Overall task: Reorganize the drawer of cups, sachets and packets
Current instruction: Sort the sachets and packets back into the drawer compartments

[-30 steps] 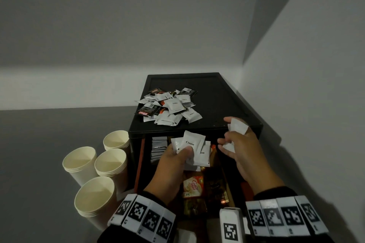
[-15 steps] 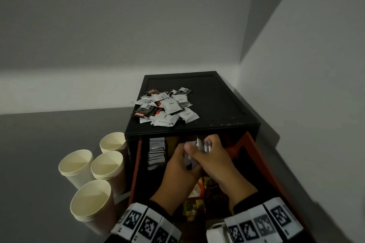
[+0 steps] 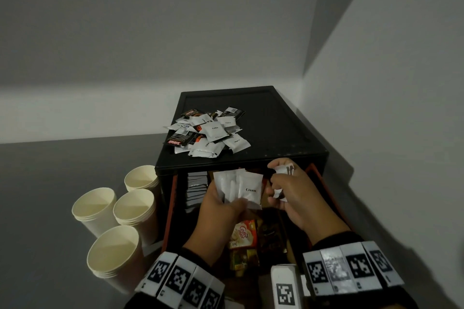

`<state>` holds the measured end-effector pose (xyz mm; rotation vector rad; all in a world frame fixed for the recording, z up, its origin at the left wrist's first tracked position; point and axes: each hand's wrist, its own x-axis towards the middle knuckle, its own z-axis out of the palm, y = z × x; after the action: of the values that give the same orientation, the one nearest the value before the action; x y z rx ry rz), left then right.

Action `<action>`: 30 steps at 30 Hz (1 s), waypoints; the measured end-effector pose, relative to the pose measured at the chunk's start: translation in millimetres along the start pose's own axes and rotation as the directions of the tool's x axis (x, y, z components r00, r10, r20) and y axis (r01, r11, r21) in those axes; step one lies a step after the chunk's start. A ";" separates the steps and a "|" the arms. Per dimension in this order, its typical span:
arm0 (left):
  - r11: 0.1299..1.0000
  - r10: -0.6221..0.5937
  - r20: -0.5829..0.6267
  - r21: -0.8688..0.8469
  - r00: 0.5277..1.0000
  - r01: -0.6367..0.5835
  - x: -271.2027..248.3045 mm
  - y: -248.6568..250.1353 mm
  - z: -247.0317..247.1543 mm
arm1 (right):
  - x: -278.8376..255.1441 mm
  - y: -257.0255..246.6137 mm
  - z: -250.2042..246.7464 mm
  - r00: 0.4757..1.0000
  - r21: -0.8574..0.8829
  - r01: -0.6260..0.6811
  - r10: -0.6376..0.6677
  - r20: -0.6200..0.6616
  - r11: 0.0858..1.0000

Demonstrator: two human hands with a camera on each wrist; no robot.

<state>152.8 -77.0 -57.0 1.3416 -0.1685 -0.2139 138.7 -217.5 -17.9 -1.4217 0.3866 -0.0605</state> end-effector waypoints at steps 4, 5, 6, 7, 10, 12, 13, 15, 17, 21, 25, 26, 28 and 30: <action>0.999 -0.028 0.007 -0.025 1.000 0.028 -0.5 -0.1 -0.6 | 1.0 3.4 -3.5 0.993 -0.139 0.117 -0.119 -0.003 0.983; 0.999 -0.027 0.012 -0.031 1.000 0.027 -0.6 -0.2 -1.3 | -0.1 3.4 -3.3 0.992 -0.174 0.129 -0.129 0.009 0.976; 0.999 -0.023 0.021 -0.032 1.000 0.023 -0.7 -0.1 -1.8 | -0.8 3.7 -2.8 0.992 -0.197 0.128 -0.125 0.025 0.972; 1.000 -0.017 0.030 -0.024 0.999 0.018 -1.2 0.2 -2.0 | -0.9 4.5 -2.0 0.993 -0.208 0.118 -0.111 0.044 0.971; 1.000 0.001 0.053 -0.003 0.999 -0.001 -3.0 0.8 -2.2 | -1.6 7.2 3.3 0.995 -0.288 0.096 -0.081 0.063 0.953; 1.000 0.011 0.054 -0.008 0.998 -0.010 -3.0 0.6 -2.9 | -1.1 9.4 5.3 0.994 -0.317 0.102 -0.089 0.057 0.943; 1.000 0.014 0.055 -0.007 0.998 -0.014 -2.8 0.7 -2.8 | -0.3 10.0 5.5 0.994 -0.303 0.103 -0.091 0.053 0.947; 1.000 0.022 0.070 -0.009 0.997 -0.021 -4.0 2.1 -1.1 | 0.6 10.4 4.0 0.995 -0.236 0.095 -0.085 0.055 0.967; 0.998 0.017 0.072 -0.064 0.997 -0.012 -4.8 4.2 0.7 | 1.4 9.2 1.7 0.996 -0.154 0.087 -0.082 0.038 0.984; 0.976 -0.061 0.024 -0.210 0.998 0.064 -0.1 5.7 0.8 | 4.7 5.5 -5.2 0.991 -0.061 0.116 -0.119 -0.060 0.991; 0.983 -0.047 0.011 -0.179 0.999 0.048 1.6 3.9 -1.7 | 8.1 3.1 -9.5 0.971 -0.014 0.180 -0.180 -0.155 0.984; 0.986 -0.035 0.016 -0.160 0.999 0.037 1.5 3.2 -2.0 | 7.8 2.8 -10.2 0.967 -0.002 0.205 -0.203 -0.152 0.979; 0.991 -0.027 0.020 -0.132 0.999 0.029 1.5 2.4 -2.9 | 5.4 3.0 -9.7 0.960 0.004 0.258 -0.256 -0.110 0.966; 0.992 -0.024 0.029 -0.121 0.999 0.027 1.3 2.1 -3.2 | 2.5 3.2 -8.4 0.950 0.006 0.304 -0.303 -0.075 0.953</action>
<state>154.9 -73.8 -55.6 1.2212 -0.1592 -0.2599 138.0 -225.7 -22.4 -1.4551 0.2236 -0.3668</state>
